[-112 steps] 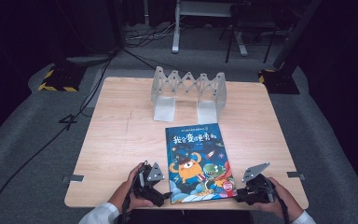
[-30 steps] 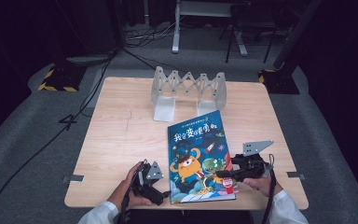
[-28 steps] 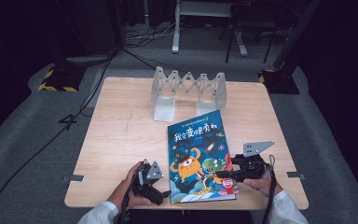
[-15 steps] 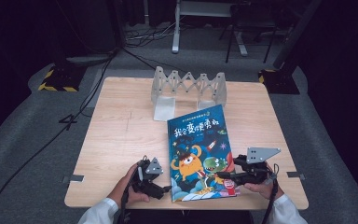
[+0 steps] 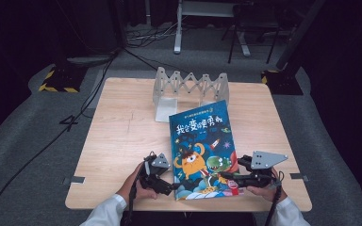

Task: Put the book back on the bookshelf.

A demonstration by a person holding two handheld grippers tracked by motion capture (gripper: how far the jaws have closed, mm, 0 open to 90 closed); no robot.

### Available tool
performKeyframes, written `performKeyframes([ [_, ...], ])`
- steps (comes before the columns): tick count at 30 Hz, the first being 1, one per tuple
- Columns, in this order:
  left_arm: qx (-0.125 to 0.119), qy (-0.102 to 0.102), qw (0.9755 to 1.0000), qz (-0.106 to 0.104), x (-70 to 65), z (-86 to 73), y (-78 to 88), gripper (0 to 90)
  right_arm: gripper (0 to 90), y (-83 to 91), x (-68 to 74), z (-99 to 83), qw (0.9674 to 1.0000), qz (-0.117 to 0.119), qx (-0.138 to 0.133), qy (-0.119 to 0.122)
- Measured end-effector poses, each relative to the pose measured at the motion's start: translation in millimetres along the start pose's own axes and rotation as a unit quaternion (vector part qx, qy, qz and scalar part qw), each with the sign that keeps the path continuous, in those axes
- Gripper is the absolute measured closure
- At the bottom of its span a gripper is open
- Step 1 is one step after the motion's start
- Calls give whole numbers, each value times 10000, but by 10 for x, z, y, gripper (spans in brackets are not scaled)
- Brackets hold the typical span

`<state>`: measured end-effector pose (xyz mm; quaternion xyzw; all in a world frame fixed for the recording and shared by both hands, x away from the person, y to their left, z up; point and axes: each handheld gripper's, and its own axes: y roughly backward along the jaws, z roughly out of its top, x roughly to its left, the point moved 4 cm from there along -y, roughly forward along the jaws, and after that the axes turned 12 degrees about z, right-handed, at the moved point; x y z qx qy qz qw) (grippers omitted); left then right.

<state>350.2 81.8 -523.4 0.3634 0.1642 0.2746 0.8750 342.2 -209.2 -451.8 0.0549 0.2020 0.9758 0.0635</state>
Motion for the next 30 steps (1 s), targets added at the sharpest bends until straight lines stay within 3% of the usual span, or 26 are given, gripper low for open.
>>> performKeyframes([
  [5, -126, 262, 9993, -236, 62, 65, -41, 136, 526, 1, 4, -10, 10000, 1, -51, 59],
  [13, -401, 238, 9982, -372, 50, 175, -93, 81, 526, 3, 18, -9, 9998, 22, -88, 197],
  [16, -521, 402, 9969, -433, 87, 175, -79, 107, 526, 3, 15, -12, 9998, 38, -92, 199],
  [19, -570, 453, 9966, -393, 106, 174, -51, 139, 528, 3, 7, -17, 9998, 44, -96, 190],
  [21, -667, 441, 9965, -255, 107, 173, -15, 184, 546, 0, -13, -24, 9997, 146, -92, 170],
  [22, -748, 448, 9960, -179, 114, 175, 15, 205, 555, -2, -17, -28, 9996, 189, -99, 160],
  [23, -959, 497, 9941, -83, 131, 177, 83, 216, 563, -2, -19, -32, 9996, 228, -105, 159],
  [30, -1332, 281, 9907, -61, 106, 202, 272, 295, 616, 21, -1, -68, 9991, 385, 13, 186],
])
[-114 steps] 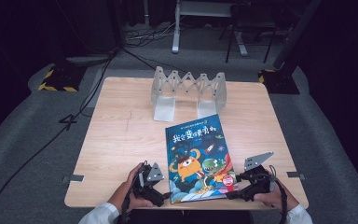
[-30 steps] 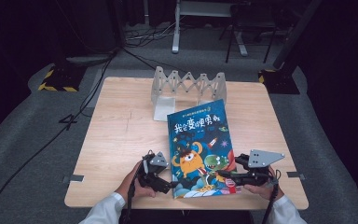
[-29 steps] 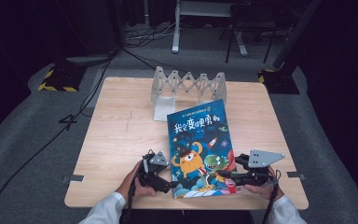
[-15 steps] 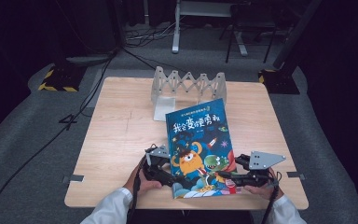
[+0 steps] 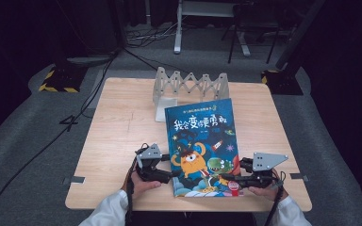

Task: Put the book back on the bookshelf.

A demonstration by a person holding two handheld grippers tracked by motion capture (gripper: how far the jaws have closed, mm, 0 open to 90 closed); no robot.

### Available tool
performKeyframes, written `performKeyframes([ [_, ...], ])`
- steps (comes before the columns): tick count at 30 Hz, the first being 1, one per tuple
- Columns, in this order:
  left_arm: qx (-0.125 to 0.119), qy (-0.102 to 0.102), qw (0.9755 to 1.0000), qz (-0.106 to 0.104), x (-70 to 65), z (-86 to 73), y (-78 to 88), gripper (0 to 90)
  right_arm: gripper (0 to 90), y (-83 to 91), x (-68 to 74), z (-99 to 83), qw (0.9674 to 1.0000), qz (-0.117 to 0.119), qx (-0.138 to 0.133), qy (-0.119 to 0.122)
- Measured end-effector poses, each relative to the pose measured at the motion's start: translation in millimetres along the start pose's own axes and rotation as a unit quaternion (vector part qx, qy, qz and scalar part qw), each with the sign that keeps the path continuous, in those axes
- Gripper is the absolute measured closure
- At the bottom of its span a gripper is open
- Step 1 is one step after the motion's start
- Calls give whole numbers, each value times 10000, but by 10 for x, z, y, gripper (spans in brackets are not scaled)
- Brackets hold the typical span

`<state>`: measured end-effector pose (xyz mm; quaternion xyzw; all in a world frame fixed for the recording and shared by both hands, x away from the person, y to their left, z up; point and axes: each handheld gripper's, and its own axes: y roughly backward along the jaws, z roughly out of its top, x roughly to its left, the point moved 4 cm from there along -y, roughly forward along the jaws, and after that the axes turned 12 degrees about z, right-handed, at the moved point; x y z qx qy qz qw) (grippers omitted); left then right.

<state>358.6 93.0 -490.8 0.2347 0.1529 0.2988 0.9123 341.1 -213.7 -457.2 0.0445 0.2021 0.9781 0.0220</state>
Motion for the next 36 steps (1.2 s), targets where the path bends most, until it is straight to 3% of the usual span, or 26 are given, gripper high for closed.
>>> performKeyframes([
  [3, -122, -44, 9999, -12, -22, 26, 51, 329, 634, 14, 9, -31, 10000, -11, 32, -25],
  [10, -512, -357, 9980, 85, -142, 124, 171, 385, 690, 61, 11, -102, 9999, -40, 99, -90],
  [15, -779, -532, 9954, -149, -223, 210, 232, 453, 711, 82, -12, -153, 9997, -86, 139, -161],
  [22, -789, -796, 9937, 30, -289, 249, 246, 476, 724, 78, -35, -206, 9994, -188, 157, -241],
  [27, -881, -975, 9911, 215, -343, 274, 228, 515, 719, 70, -83, -270, 9987, -280, 227, -362],
  [31, -855, -916, 9920, 154, -316, 295, 168, 524, 720, 64, -100, -282, 9986, -303, 234, -354],
  [34, -818, -874, 9928, -22, -293, 304, 132, 532, 724, 63, -97, -278, 9988, -277, 223, -337],
  [36, -712, -985, 9925, -115, -305, 298, 81, 574, 724, 62, -101, -284, 9990, -260, 202, -308],
])
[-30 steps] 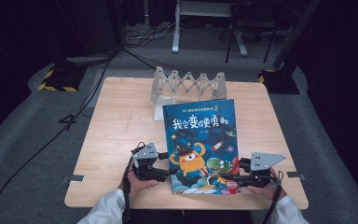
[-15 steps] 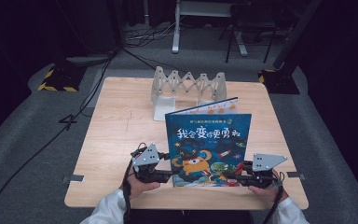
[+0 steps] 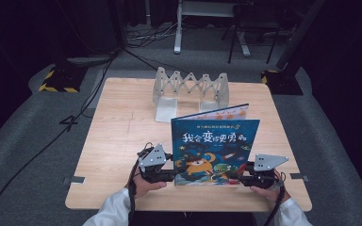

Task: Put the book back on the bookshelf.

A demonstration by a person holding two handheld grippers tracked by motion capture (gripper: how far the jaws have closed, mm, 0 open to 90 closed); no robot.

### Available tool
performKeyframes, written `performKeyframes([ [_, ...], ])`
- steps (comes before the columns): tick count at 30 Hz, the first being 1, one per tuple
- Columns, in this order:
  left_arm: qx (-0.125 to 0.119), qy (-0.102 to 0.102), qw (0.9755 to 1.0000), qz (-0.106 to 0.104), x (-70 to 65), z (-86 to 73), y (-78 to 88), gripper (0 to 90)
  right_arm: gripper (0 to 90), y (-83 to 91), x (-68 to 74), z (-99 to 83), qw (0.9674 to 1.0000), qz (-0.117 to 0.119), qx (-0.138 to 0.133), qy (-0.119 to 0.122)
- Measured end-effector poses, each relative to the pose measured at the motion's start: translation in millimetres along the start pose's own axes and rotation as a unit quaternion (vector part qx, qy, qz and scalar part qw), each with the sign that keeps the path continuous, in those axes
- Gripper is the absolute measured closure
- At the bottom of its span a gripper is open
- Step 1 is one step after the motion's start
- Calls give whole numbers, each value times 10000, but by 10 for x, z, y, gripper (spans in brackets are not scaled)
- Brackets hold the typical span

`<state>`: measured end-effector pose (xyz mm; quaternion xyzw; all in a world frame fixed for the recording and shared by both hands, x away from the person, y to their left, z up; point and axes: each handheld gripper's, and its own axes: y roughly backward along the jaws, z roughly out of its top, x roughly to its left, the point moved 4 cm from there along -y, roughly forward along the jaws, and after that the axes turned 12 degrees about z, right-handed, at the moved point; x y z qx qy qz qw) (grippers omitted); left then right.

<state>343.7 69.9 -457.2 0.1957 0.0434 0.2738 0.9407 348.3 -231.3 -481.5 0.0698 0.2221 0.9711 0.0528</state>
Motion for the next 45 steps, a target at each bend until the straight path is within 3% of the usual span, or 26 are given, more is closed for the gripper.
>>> performKeyframes([
  [2, 50, -121, 9999, 57, -26, 0, -42, 576, 724, 1, -1, -6, 10000, 6, 2, 11],
  [7, 81, -174, 9998, 54, -55, -23, -109, 615, 710, 0, 11, -13, 10000, -57, -10, 38],
  [10, 38, -210, 9997, -100, -84, -35, -111, 666, 677, -1, 5, -36, 9998, -212, 34, 18],
  [13, 1, -375, 9992, -151, -140, -36, -103, 712, 659, 18, -3, -65, 9992, -377, 100, -26],
  [17, -1, -448, 9987, -223, -182, -33, -102, 740, 648, 29, 22, -77, 9987, -472, 185, 37],
  [18, -14, -464, 9987, -225, -193, -32, -104, 743, 631, 48, 37, -78, 9978, -623, 224, 57],
  [26, -25, -495, 9985, -214, -219, -30, -108, 790, 618, 246, 31, -73, 9961, -884, -45, -59],
  [29, -36, -510, 9985, -215, -226, -29, -112, 807, 585, 362, -9, -36, 9950, -940, -282, -157],
  [32, -32, -456, 9988, -197, -217, -30, -117, 818, 551, 353, -41, 14, 9935, -1102, -238, -123],
  [37, -51, -391, 9991, -184, -203, -32, -122, 820, 513, 358, -61, 44, 9927, -1183, -213, -96],
  [41, -32, -388, 9991, -176, -201, -30, -121, 821, 496, 503, -93, 106, 9904, -1240, -577, -185],
  [45, -20, -396, 9991, -178, -197, -28, -122, 822, 481, 498, -165, 201, 9888, -1318, -663, -217],
])
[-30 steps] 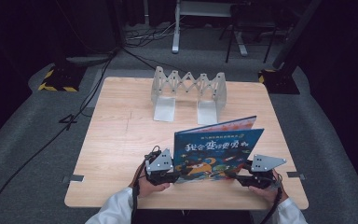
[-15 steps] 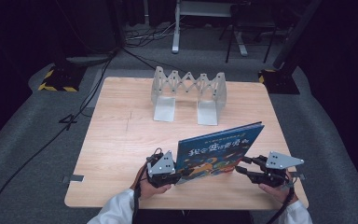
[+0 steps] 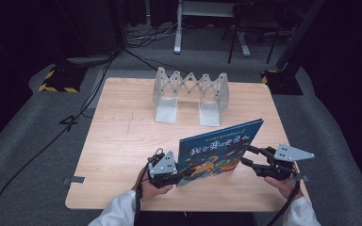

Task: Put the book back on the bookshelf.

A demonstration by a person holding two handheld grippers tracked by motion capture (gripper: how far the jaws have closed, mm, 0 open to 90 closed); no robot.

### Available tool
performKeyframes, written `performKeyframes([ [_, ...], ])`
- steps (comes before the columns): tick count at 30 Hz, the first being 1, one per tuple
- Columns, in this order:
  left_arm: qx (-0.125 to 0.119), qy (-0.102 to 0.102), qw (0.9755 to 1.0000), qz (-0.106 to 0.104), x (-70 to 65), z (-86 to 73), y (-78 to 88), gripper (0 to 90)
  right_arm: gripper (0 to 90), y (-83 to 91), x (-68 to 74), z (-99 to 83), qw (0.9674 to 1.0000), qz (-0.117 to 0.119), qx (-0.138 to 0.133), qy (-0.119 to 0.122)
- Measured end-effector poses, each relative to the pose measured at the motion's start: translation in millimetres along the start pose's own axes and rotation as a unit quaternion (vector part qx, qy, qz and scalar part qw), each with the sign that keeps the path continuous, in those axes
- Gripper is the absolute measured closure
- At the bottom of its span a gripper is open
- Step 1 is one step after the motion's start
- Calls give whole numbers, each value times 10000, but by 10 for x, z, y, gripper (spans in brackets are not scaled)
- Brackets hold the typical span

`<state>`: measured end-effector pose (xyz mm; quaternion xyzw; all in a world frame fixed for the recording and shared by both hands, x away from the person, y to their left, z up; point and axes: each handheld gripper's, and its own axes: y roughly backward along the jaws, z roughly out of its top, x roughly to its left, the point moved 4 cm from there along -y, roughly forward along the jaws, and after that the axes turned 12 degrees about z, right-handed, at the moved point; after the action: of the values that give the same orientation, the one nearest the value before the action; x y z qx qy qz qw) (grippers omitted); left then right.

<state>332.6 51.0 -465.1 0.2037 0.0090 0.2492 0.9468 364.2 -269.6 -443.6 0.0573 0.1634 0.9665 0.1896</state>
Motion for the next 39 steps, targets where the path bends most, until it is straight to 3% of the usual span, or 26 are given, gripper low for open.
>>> performKeyframes([
  [4, 2, 8, 10000, 20, 8, 0, 0, 820, 539, -177, 15, 36, 9996, 148, 165, 151],
  [7, 11, 56, 10000, 43, 53, -13, 19, 815, 529, -277, 31, 49, 9995, 19, 218, 226],
  [12, -35, 65, 9999, 142, 72, 1, 44, 802, 544, -313, 25, 56, 9997, 61, 189, 167],
  [25, -563, 35, 9981, 232, 99, 207, 132, 786, 561, -340, 52, 62, 9996, 112, 184, 181],
  [31, -570, 54, 9982, 176, 101, 200, 123, 797, 561, -347, 51, 61, 9997, 109, 160, 150],
  [33, -562, -41, 9980, 280, 84, 208, 114, 785, 560, -347, 54, 57, 9998, 110, 142, 127],
  [39, -780, 0, 9964, 318, 55, 249, 96, 779, 562, -361, 74, 55, 9996, 170, 130, 167],
])
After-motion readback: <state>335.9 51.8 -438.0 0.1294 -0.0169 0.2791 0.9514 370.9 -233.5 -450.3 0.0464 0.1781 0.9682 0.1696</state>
